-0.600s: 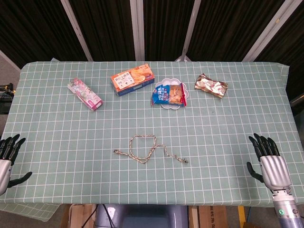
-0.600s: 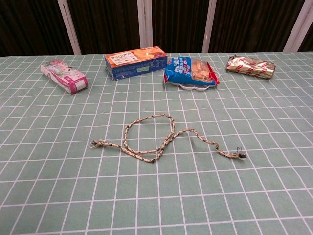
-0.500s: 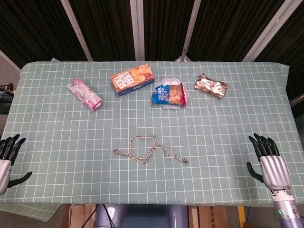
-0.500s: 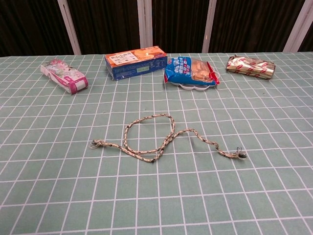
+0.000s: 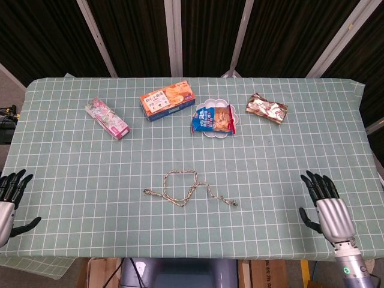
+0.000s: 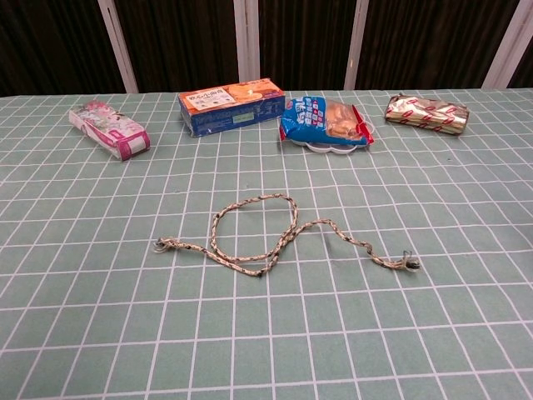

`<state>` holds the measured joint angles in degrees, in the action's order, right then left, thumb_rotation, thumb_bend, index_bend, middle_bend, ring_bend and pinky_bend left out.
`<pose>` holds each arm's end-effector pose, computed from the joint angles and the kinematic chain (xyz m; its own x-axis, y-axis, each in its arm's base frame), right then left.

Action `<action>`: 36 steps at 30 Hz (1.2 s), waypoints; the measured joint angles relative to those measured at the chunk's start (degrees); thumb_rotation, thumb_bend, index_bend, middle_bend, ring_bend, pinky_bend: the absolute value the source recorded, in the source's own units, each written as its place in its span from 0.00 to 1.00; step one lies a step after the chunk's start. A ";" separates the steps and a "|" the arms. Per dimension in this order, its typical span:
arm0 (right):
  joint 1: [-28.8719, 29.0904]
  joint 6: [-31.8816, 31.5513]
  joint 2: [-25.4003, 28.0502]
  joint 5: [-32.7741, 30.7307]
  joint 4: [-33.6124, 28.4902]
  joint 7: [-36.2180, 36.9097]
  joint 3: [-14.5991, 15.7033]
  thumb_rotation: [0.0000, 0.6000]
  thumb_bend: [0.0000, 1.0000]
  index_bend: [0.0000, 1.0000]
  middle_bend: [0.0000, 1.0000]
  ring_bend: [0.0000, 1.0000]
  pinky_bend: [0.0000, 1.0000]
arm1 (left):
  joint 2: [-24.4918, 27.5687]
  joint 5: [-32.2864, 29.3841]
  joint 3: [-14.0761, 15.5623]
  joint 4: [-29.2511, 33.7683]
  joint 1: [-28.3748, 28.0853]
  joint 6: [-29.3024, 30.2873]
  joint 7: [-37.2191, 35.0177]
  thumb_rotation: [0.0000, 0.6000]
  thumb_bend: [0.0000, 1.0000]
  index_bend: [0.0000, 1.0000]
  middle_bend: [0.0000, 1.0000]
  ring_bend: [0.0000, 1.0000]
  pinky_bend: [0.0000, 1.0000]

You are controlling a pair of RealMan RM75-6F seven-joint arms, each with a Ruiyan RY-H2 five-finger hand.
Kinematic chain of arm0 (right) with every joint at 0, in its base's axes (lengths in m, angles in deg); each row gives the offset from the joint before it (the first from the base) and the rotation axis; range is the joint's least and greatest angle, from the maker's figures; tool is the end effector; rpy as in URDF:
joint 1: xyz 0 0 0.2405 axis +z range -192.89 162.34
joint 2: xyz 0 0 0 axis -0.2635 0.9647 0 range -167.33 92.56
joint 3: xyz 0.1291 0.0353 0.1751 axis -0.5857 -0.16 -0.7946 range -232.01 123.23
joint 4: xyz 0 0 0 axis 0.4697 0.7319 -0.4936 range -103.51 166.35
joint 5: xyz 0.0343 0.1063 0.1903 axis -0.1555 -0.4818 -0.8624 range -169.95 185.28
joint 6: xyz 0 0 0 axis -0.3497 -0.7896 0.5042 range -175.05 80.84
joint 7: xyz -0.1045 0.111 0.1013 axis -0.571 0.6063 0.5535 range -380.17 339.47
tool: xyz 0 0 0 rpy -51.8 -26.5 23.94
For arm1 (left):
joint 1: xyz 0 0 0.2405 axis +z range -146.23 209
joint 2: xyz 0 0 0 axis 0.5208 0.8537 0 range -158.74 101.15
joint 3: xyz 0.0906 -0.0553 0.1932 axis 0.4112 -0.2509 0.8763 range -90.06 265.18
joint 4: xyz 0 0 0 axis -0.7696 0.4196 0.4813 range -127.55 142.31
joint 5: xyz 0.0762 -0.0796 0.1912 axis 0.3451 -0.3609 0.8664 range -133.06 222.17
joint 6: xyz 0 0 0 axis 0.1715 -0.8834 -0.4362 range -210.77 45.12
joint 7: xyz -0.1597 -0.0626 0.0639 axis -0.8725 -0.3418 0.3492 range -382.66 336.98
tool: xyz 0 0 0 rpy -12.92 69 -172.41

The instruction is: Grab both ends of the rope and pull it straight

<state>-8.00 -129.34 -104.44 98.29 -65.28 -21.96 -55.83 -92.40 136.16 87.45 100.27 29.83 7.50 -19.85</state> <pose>-0.2420 -0.2198 0.0946 0.3181 -0.0702 0.9454 -0.9418 -0.1374 0.3067 -0.2750 0.1909 0.1353 0.4456 -0.0211 0.8950 0.8935 -0.0519 -0.4461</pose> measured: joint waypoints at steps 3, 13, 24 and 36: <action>1.13 1.72 -0.98 0.37 -2.43 -1.36 0.01 1.00 0.44 0.15 0.01 0.00 0.00 | 0.01 -0.03 -0.04 0.03 0.03 0.12 -0.06 1.00 0.12 0.05 0.00 0.00 0.00; 6.43 9.73 -10.25 -6.12 -8.01 -11.55 -2.80 1.00 0.44 0.34 0.07 0.00 0.00 | -0.20 0.22 -0.15 -0.18 -0.15 0.14 0.23 1.00 0.12 0.05 0.00 0.00 0.00; 10.25 12.71 -24.10 -14.79 -5.26 -22.91 -4.77 1.00 0.44 0.36 0.08 0.00 0.00 | -0.15 0.07 -0.22 -0.54 -0.41 -0.26 -0.48 1.00 0.12 0.05 0.00 0.00 0.00; 11.88 13.09 -33.03 -19.12 1.89 -26.41 -4.77 1.00 0.44 0.42 0.11 0.00 0.00 | -0.22 -0.55 -0.40 -0.83 -0.73 -0.90 -1.00 1.00 0.12 0.05 0.00 0.00 0.00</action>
<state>3.88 -116.25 -137.47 79.17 -63.39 -48.37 -60.60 -92.62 135.61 87.04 99.44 29.10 6.60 -20.85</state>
